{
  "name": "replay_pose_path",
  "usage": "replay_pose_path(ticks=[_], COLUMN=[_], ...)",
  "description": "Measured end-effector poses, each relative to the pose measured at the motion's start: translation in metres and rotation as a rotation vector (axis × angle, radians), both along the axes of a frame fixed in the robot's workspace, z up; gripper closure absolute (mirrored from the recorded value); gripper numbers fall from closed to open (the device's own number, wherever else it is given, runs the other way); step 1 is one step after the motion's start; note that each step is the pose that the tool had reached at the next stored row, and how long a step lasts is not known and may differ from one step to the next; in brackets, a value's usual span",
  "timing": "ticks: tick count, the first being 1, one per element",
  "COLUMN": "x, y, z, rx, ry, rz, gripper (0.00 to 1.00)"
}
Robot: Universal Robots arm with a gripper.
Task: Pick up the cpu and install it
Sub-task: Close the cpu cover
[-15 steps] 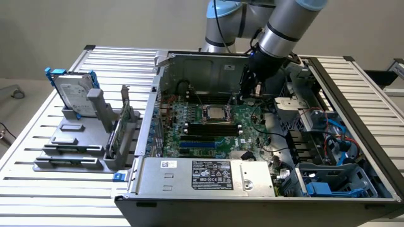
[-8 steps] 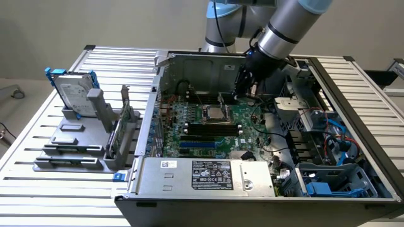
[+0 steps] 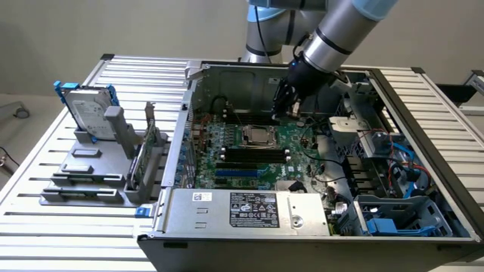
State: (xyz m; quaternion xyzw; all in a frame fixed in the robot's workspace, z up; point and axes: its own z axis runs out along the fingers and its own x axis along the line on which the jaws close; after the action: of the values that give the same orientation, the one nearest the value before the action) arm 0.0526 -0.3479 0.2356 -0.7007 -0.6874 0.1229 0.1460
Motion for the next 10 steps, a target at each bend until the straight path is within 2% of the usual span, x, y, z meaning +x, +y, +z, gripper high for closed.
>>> replay_pose_path(ticks=[4, 6, 7, 10], x=[-0.009, -0.014, -0.017, -0.028], y=[0.0, 0.0, 0.0, 0.0], z=[-0.001, -0.0017, -0.0023, -0.0053], rx=[-0.0005, -0.0007, -0.0006, -0.0006], ry=[0.0403, 0.0572, 0.062, 0.0635], rz=[0.0, 0.0, 0.0, 0.0], gripper=[0.89, 0.89, 0.89, 0.89])
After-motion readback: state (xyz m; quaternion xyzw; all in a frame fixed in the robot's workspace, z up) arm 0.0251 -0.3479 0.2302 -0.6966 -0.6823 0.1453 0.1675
